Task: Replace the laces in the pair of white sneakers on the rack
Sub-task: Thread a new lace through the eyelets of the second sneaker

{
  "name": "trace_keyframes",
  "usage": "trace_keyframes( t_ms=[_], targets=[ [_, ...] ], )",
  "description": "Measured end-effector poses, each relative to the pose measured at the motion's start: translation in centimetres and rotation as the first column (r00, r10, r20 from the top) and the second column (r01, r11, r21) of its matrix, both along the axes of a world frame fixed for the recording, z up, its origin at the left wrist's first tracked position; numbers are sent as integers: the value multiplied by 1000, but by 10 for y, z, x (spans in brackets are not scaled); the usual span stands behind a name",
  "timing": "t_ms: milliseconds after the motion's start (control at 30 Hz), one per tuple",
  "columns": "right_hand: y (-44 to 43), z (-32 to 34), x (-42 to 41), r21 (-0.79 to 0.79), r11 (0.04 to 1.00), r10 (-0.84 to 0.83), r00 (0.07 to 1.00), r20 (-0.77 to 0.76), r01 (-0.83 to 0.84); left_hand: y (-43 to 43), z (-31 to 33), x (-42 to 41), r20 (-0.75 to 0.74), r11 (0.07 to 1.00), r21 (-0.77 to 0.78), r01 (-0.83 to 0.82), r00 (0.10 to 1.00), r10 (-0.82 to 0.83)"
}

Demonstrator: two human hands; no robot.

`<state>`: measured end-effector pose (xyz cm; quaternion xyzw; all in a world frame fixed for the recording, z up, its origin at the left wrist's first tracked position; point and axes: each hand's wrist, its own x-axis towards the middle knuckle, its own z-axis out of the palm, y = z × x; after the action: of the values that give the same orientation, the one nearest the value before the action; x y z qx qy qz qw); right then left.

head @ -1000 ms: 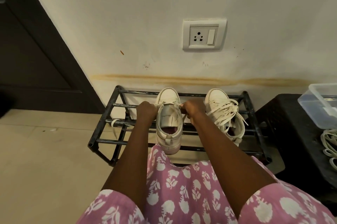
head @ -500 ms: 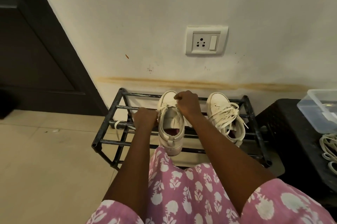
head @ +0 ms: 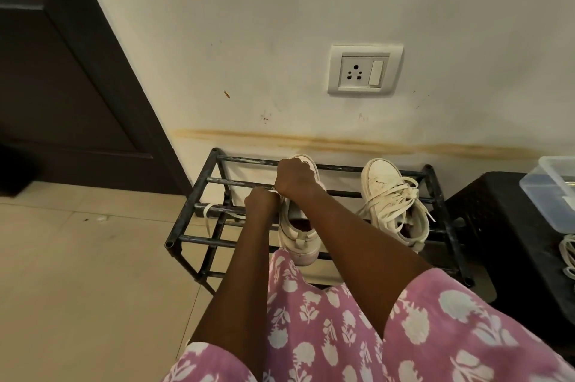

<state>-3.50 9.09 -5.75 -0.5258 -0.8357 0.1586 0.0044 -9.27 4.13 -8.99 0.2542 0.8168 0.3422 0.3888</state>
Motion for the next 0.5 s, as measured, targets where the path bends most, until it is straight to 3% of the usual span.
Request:
trace_keyframes(
  t_ms=[167, 300, 400, 500],
  targets=[
    [5, 5, -5, 18, 999, -50, 999, 5, 50, 5, 1, -5, -147, 994, -35, 108, 983, -112],
    [18, 10, 3, -239, 967, -138, 968, -208, 86, 7, 9, -1, -179, 990, 45, 130, 976, -120],
    [20, 22, 11, -454, 886, -326, 825, -462, 95, 10, 14, 4, -173, 980, 164, 111, 982, -82],
    [22, 38, 15, -575, 815, -481, 643, -596, 76, 15, 22, 10, -117, 944, 328, 34, 993, 5]
  ],
)
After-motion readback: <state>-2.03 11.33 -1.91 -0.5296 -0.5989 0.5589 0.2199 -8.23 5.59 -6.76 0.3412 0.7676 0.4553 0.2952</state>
